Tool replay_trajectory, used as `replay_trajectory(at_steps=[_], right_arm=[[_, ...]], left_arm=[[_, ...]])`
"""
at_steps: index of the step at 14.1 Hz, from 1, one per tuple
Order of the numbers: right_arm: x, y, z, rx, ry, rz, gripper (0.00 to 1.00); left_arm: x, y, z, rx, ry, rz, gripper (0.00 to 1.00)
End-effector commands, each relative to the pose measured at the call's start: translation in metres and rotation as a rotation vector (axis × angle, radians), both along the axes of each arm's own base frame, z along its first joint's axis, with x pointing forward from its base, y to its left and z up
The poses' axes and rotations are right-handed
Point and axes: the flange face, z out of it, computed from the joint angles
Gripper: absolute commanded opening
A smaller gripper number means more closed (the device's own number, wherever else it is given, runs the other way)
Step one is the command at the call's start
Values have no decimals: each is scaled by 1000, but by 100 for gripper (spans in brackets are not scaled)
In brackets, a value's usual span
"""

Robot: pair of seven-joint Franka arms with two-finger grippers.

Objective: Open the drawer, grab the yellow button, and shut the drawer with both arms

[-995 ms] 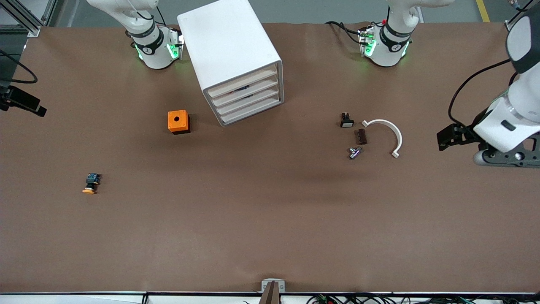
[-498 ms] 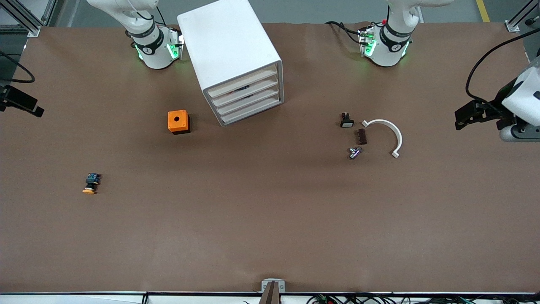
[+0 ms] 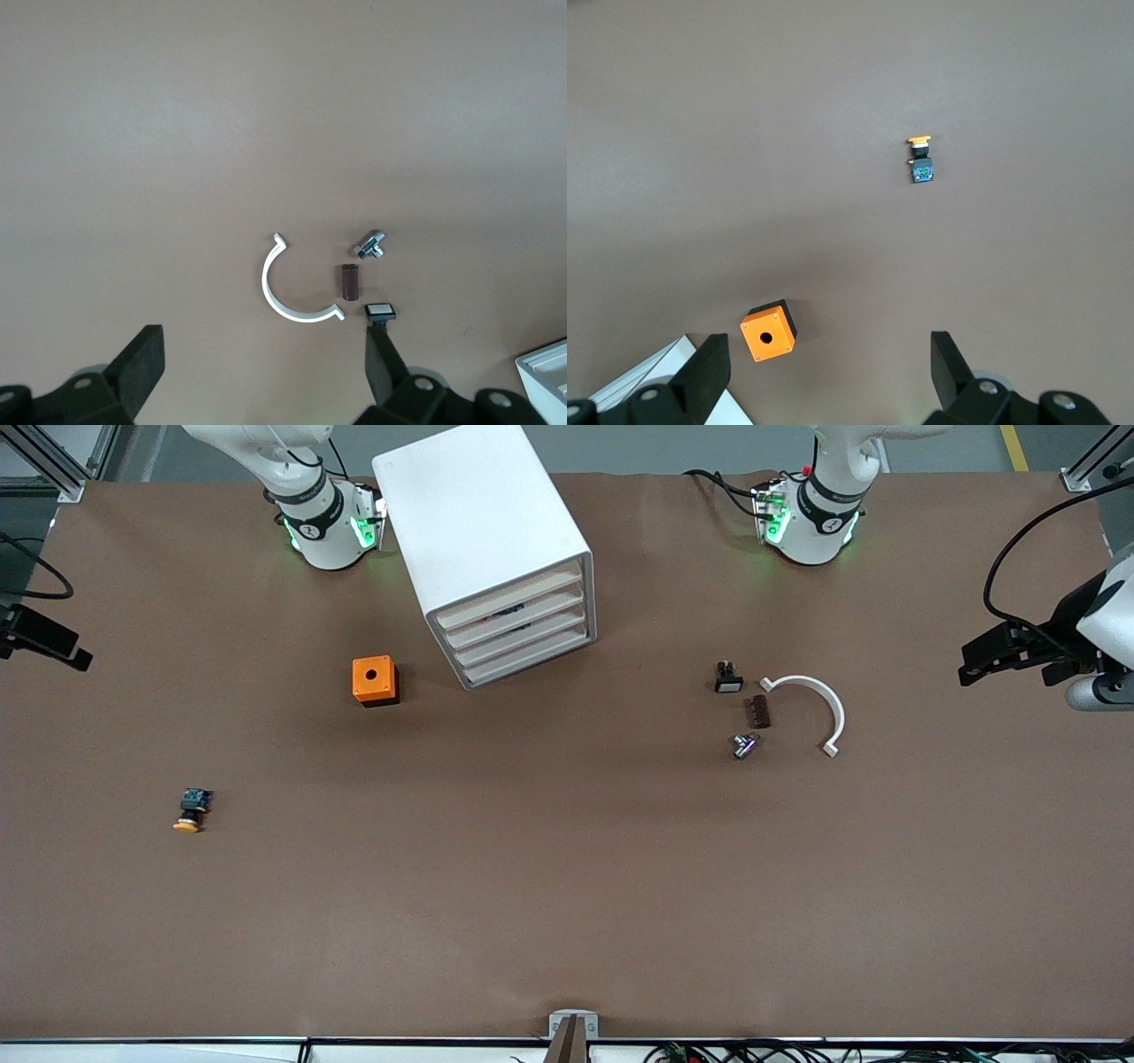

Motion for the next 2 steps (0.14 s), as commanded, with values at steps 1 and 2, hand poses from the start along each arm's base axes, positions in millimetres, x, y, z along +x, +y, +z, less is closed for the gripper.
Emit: replay_trajectory(at_steps=[1, 2], right_arm=[[3, 2, 5, 3, -3, -9, 100], [3, 2, 5, 3, -3, -9, 100]], left_arm=[[-5, 3, 2, -7, 6, 12, 100], [-5, 5, 2, -6, 5, 15, 100]])
